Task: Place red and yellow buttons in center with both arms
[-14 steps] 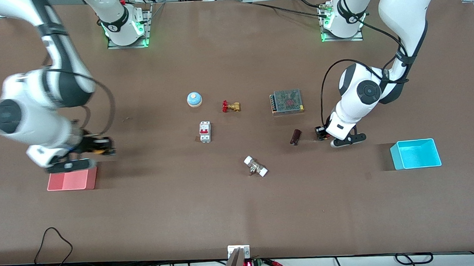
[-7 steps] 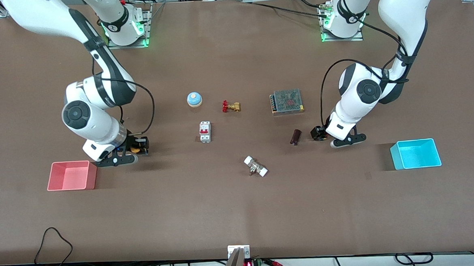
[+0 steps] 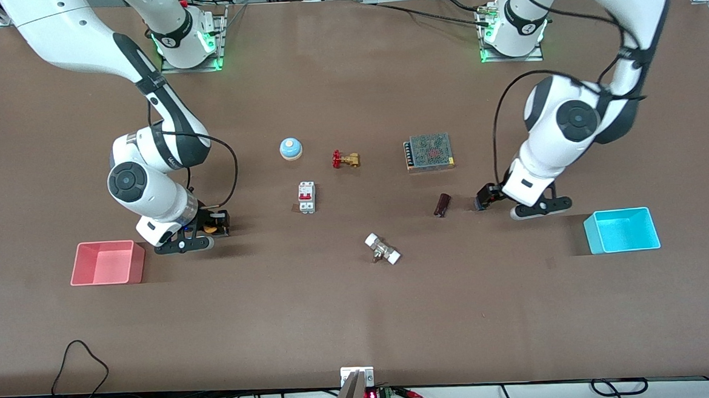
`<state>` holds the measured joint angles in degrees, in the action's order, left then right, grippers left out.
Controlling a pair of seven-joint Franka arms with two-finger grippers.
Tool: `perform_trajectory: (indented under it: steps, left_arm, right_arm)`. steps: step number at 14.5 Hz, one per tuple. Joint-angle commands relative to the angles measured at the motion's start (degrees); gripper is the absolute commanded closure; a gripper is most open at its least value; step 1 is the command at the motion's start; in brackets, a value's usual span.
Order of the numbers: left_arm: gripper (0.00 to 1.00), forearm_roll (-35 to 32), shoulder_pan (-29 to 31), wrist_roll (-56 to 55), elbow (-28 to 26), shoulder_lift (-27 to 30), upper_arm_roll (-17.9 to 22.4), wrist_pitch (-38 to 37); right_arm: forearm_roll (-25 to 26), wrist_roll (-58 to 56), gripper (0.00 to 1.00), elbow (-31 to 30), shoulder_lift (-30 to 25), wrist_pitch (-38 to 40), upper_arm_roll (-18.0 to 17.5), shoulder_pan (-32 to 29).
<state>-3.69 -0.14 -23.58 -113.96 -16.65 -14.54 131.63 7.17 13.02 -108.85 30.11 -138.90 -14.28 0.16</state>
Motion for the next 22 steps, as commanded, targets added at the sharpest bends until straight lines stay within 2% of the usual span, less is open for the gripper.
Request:
perform_trajectory:
  steps: [1, 2, 4, 5, 7, 9, 10, 11, 13, 16, 19, 22]
  left_arm:
    - [0.00, -1.1, 0.8, 7.1, 11.7, -0.4, 0.9, -16.1]
    - [0.00, -1.2, 1.6, 10.3, 15.5, -0.5, 1.0, -20.7]
    - [0.00, -1.2, 3.6, 15.6, 20.2, -0.1, 1.0, -27.1]
    - [0.00, -1.2, 4.3, 17.3, 22.8, 0.1, 1.0, -30.4]
    - [0.00, -1.2, 4.6, 19.4, 29.4, 0.0, 1.0, -37.9]
    - [0.00, -1.1, 5.7, 19.5, 33.0, 0.1, 1.0, -42.0]
    - [0.00, -1.2, 5.9, 19.8, 34.3, 0.0, 1.0, -42.8]
    - [0.00, -1.2, 6.2, 20.8, 35.5, 0.2, 1.2, -43.4]
    - [0.00, -1.1, 4.3, 23.7, 33.6, 4.9, 3.4, -42.9]
    - [0.00, 0.7, -6.0, 29.6, 28.5, 11.5, 14.9, -42.8]
    - [0.00, 0.8, -6.8, 33.9, 26.7, 13.2, 17.3, -41.0]
    - [0.00, 0.5, -6.2, 34.3, 24.1, 14.3, 17.7, -39.4]
  right_arm:
    - [1.2, 1.0, 0.66, -0.1, 0.1, -0.8, 0.0, -0.1]
    - [1.2, 1.0, 0.51, -0.1, 0.1, -0.8, 0.0, -0.2]
    - [1.2, 1.0, 0.49, -0.1, 0.4, -0.8, 0.0, -0.2]
    - [1.2, 1.0, 0.42, -0.1, 0.3, -0.8, 0.0, -0.2]
    - [1.1, 1.1, 0.39, 0.1, 0.4, -0.8, 0.0, -0.2]
    - [0.8, 1.0, 0.10, 0.7, 0.1, -0.8, 0.0, -0.2]
    - [0.5, 0.7, 0.00, 1.3, -0.2, -0.8, 0.0, -0.3]
    - [0.5, 0.0, 0.00, 1.9, -0.8, -0.5, 0.0, -0.9]
    - [0.2, -0.1, 0.00, 2.2, -2.7, 0.6, -0.1, -2.0]
    - [-0.2, -1.2, 0.00, 4.1, -6.3, 6.9, -0.1, -3.5]
    - [-9.3, -9.8, 0.00, 7.4, -10.1, 16.2, 0.2, -5.3]
    - [-10.2, -11.9, 0.00, 9.3, -15.1, 24.1, 3.5, -6.0]
